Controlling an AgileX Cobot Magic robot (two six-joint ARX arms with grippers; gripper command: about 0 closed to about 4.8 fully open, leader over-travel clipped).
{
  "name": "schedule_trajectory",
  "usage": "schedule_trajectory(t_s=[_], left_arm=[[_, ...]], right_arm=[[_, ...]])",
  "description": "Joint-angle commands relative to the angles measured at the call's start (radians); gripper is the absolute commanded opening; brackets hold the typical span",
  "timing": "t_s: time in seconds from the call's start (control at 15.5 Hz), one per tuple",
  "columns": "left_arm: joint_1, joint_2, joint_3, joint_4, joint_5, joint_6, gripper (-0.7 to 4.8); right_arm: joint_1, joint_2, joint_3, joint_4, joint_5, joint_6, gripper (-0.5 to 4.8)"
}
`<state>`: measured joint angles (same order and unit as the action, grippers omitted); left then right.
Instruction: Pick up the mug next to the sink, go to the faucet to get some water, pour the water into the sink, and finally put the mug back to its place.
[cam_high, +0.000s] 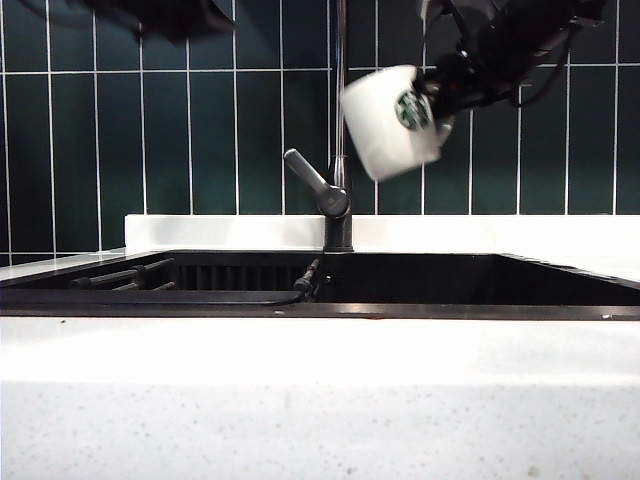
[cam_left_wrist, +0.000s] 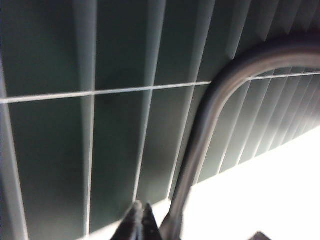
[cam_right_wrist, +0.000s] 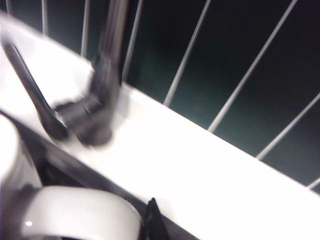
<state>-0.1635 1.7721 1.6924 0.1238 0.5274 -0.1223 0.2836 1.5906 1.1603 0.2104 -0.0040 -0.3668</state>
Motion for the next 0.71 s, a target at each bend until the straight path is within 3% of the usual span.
schedule_trajectory(t_s=[0.06,0.19,0.39,0.58,0.71], left_arm=[[-0.008,-0.188,-0.053,-0.148,-0.063,0.128,-0.06],[-0.007,-0.322,-0.139,-0.203,-0.087,0.145,-0.06],[-0.007,-0.576,-0.409,-0.282,-0.152,0.197,-0.06],[-0.007,-0.795,-0.795,-0.28,-0.232,0.192,-0.06],[-0.008,-0.842,-0.925,-0.25,-0.235,0.153,-0.06]], right_arm=[[0.0,-0.019,0.016,0.011,0.014,-0.169,-0.01],[-0.001,-0.019,0.014,-0.006,0.05,-0.269,-0.01],[0.0,-0.019,0.014,-0.008,0.138,-0.381,-0.01],[0.0,-0.019,0.014,-0.063,0.173,-0.465,-0.01],[0.005,-0.019,0.014,-0.103,0.229,-0.563,-0.01]])
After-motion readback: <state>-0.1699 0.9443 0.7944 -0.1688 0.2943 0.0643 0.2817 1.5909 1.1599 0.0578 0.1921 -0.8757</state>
